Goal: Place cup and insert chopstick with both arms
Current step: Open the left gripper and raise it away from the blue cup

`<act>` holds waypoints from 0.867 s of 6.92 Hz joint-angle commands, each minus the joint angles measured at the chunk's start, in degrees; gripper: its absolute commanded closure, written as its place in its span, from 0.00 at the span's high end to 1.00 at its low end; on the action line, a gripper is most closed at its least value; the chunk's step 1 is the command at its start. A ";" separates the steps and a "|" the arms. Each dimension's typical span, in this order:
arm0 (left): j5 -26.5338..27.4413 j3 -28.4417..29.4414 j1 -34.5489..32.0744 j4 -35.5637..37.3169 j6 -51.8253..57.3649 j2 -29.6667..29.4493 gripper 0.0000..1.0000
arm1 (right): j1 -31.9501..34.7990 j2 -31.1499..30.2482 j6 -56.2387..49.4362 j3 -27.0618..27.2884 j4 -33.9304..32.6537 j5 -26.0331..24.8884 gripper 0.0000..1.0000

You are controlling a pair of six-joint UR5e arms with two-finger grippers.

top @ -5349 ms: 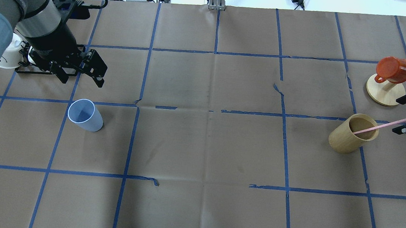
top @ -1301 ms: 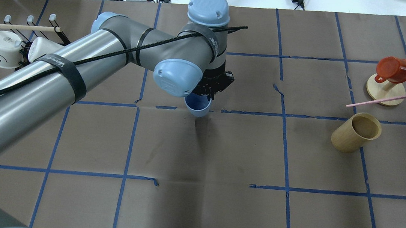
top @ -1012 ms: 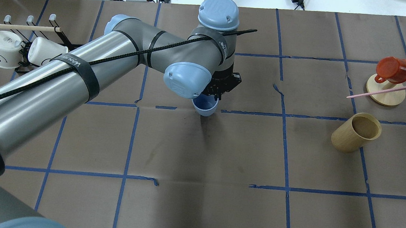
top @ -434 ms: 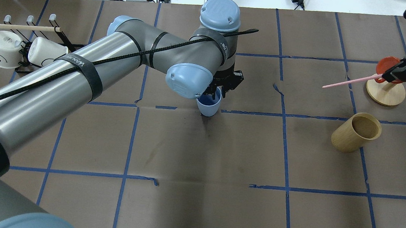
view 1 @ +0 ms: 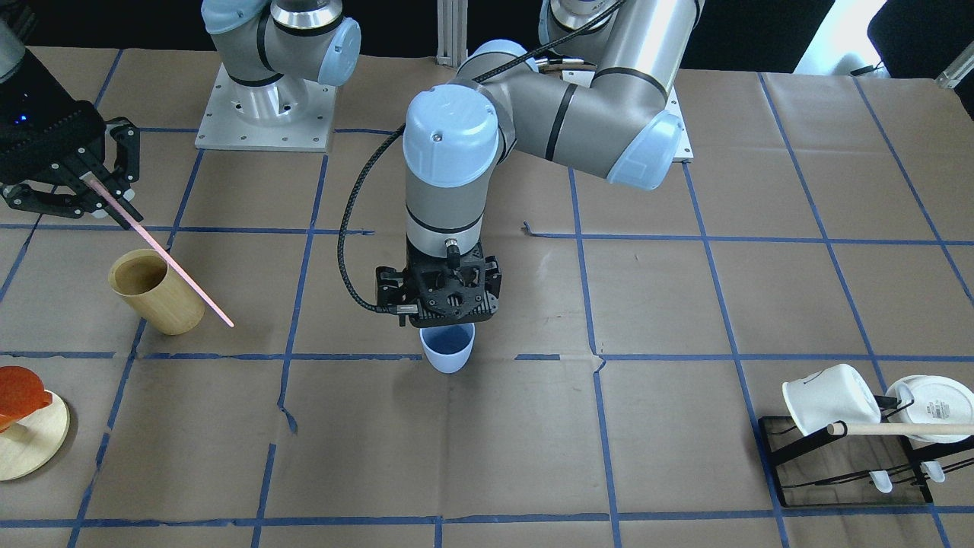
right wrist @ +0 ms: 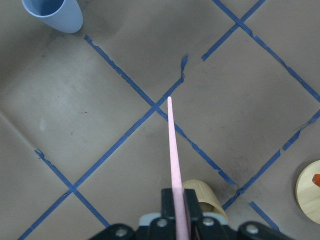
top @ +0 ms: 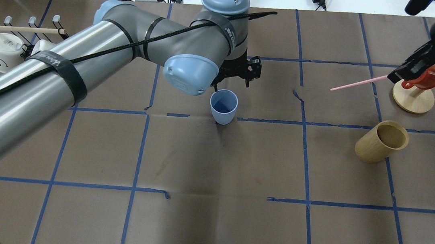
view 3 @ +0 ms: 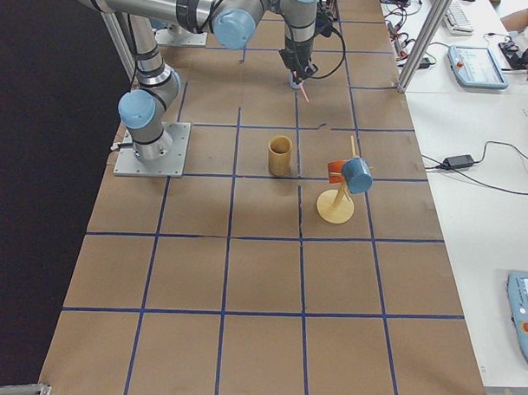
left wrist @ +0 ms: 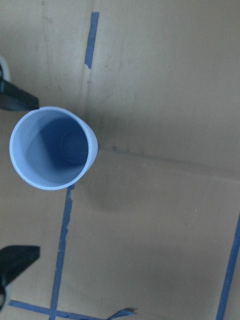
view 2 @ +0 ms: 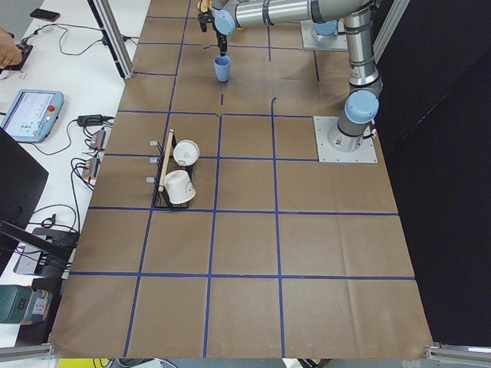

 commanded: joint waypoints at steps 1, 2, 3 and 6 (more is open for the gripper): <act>-0.28 2.12 4.16 -8.58 11.21 5.79 0.99 | 1.80 1.66 5.51 -0.60 -0.38 1.21 0.09; -2.20 2.04 7.05 -11.33 17.64 8.00 0.99 | 3.38 1.85 5.70 -0.60 -0.55 1.14 0.09; -2.39 2.13 8.65 -13.79 23.10 10.89 0.99 | 6.01 2.02 7.53 -1.03 -0.82 0.96 0.09; -2.30 1.25 16.89 -21.37 28.33 16.62 1.00 | 16.02 5.00 16.91 -4.19 -0.64 -0.01 0.10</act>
